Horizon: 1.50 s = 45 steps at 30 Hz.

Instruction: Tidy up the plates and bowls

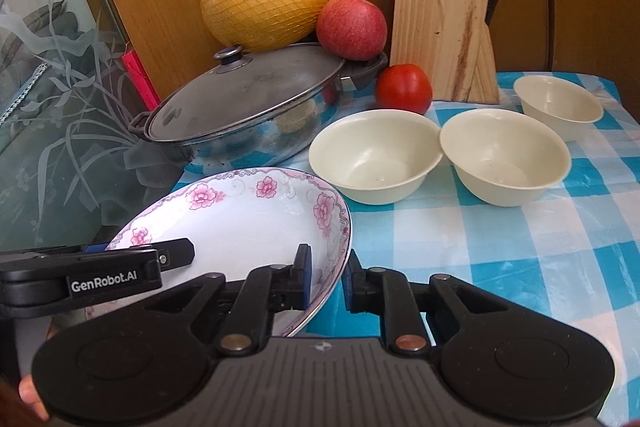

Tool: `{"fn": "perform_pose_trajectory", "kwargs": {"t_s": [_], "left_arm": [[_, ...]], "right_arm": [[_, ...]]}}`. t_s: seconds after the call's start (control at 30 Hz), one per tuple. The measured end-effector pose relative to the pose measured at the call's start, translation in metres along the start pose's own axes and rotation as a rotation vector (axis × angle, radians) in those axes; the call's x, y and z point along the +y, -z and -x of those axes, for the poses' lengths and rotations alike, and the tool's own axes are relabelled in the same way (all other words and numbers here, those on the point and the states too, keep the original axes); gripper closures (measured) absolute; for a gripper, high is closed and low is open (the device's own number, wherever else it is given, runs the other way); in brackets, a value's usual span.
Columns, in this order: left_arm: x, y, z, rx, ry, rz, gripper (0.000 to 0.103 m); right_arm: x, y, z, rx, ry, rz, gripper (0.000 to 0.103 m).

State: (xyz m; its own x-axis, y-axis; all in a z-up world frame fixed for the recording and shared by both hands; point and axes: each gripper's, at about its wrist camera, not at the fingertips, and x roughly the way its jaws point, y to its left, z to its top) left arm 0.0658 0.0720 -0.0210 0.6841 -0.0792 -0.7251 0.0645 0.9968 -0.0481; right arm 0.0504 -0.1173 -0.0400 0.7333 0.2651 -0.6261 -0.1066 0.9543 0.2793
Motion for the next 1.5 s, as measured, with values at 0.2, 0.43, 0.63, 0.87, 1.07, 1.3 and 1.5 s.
{"fn": "perform_pose_trajectory", "kwargs": {"t_s": [0.2,0.43,0.63,0.87,1.07,1.3,1.5], "left_arm": [[-0.013,0.009,0.008,-0.001,0.021,-0.037,0.037],[-0.024,0.019,0.018,-0.003,0.046,-0.063,0.037],[-0.033,0.027,0.026,-0.009,0.058,-0.085,0.037],[-0.045,0.039,0.034,-0.009,0.071,-0.122,0.037],[-0.055,0.05,0.04,-0.009,0.078,-0.15,0.037],[-0.06,0.059,0.043,-0.002,0.08,-0.17,0.037],[-0.061,0.066,0.047,0.0,0.082,-0.174,0.036]], "right_arm": [[-0.006,0.01,0.021,-0.021,0.025,-0.012,0.087],[-0.015,0.026,0.038,-0.015,0.044,-0.046,0.087],[-0.019,0.036,0.056,-0.034,0.058,-0.06,0.087],[-0.025,0.049,0.072,-0.042,0.082,-0.075,0.087],[-0.031,0.061,0.084,-0.04,0.099,-0.092,0.087],[-0.033,0.074,0.092,-0.034,0.108,-0.101,0.087],[-0.032,0.081,0.098,-0.032,0.108,-0.102,0.087]]}}
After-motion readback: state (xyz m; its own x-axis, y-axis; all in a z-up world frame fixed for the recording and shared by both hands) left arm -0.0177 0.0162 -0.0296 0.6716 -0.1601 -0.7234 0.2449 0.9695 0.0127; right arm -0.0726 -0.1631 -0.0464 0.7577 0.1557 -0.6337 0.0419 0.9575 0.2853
